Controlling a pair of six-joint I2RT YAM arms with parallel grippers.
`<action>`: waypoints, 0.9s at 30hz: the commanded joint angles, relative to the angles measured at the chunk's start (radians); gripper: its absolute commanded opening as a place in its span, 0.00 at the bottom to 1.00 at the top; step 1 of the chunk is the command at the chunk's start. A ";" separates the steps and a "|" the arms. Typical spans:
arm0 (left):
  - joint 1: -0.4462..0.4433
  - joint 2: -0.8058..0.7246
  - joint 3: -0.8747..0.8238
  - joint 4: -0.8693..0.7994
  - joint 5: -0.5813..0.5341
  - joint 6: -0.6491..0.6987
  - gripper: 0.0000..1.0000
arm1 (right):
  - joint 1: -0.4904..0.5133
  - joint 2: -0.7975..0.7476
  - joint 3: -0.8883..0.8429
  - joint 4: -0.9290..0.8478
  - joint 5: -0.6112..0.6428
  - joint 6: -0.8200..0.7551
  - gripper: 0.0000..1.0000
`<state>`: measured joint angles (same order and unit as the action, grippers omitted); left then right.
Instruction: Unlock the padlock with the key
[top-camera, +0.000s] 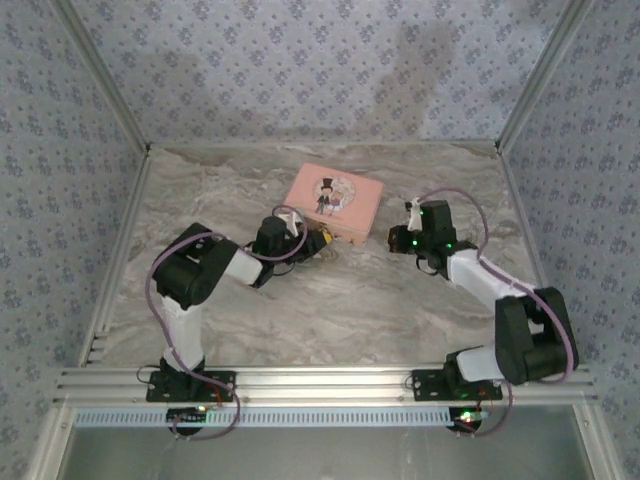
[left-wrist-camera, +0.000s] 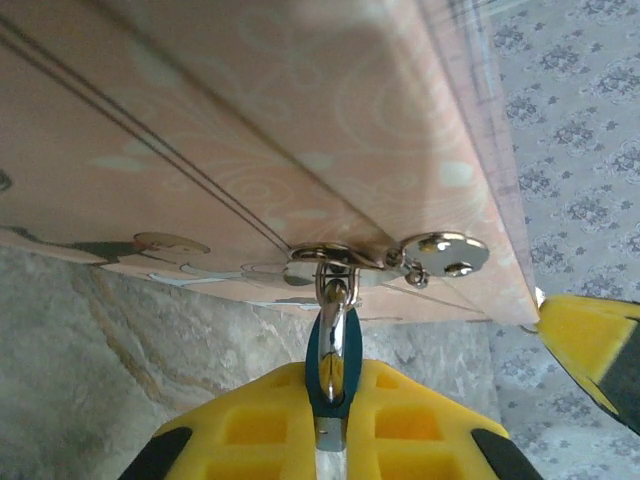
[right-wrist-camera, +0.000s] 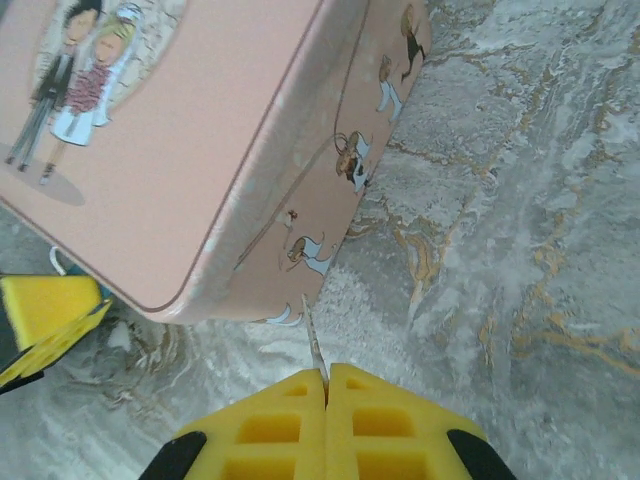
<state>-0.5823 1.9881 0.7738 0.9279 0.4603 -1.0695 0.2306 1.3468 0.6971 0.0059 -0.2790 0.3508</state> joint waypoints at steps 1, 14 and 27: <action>-0.003 -0.063 0.045 -0.173 0.067 -0.071 0.03 | -0.014 -0.118 -0.044 -0.025 -0.084 0.014 0.00; -0.044 -0.220 0.107 -0.413 0.007 -0.126 0.04 | -0.094 -0.396 -0.167 -0.028 -0.403 0.123 0.00; -0.149 -0.116 0.111 -0.208 -0.048 -0.369 0.04 | -0.101 -0.405 -0.239 0.019 -0.473 0.232 0.00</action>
<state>-0.7147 1.8236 0.8425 0.5671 0.4000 -1.3346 0.1349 0.9554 0.4904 -0.0017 -0.7097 0.5278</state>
